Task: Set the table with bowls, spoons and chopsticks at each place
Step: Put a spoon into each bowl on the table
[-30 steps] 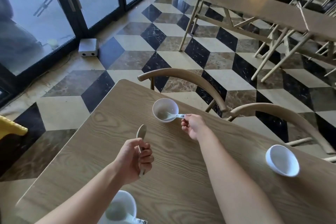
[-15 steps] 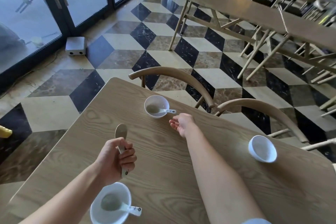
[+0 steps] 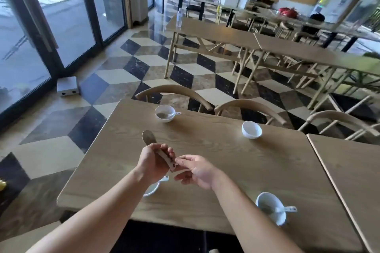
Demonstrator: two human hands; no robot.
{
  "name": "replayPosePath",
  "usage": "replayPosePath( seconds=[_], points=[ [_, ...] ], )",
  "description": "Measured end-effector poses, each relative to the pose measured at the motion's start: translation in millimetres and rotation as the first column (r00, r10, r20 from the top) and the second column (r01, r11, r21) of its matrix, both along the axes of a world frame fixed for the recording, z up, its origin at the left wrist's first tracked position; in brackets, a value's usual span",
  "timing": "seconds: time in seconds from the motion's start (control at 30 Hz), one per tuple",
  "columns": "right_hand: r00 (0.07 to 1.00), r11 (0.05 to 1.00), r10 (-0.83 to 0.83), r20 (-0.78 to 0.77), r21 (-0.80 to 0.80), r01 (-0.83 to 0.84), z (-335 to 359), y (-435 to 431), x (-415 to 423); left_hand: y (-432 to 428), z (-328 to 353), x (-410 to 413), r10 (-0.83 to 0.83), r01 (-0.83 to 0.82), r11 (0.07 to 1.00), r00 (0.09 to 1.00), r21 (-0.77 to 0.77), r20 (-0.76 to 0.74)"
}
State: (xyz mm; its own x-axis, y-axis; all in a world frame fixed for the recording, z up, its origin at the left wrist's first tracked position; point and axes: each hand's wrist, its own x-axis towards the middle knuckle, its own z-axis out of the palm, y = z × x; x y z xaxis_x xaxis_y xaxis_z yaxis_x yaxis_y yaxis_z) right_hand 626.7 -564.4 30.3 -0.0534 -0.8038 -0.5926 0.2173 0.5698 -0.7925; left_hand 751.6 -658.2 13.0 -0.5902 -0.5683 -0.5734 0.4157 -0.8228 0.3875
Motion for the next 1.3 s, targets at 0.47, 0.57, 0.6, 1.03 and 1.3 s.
replayPosePath(
  seconds=[0.47,0.57,0.6,1.03,1.3],
  points=[
    [0.803,0.803,-0.596,0.025,0.032,0.595,-2,277,70,233,-42,42,-0.567,0.568,0.822,0.823,-0.044,0.045],
    [0.727,0.736,-0.675,0.127,0.042,0.676,-2,314,59,260,-41,34,-0.617,0.622,0.778,0.783,-0.088,0.078],
    [0.704,0.718,-0.691,0.164,0.043,0.695,-2,325,55,268,-40,30,-0.643,0.65,0.751,0.76,-0.121,0.093],
    [0.417,0.457,-0.853,0.315,0.065,0.887,-1,532,-114,401,-61,-123,0.08,0.966,-0.175,0.207,-0.19,0.975],
    [0.375,0.453,-0.862,0.341,0.187,0.872,-29,573,-216,405,-78,-162,0.353,0.994,-0.099,0.077,-0.045,0.933]
  ],
)
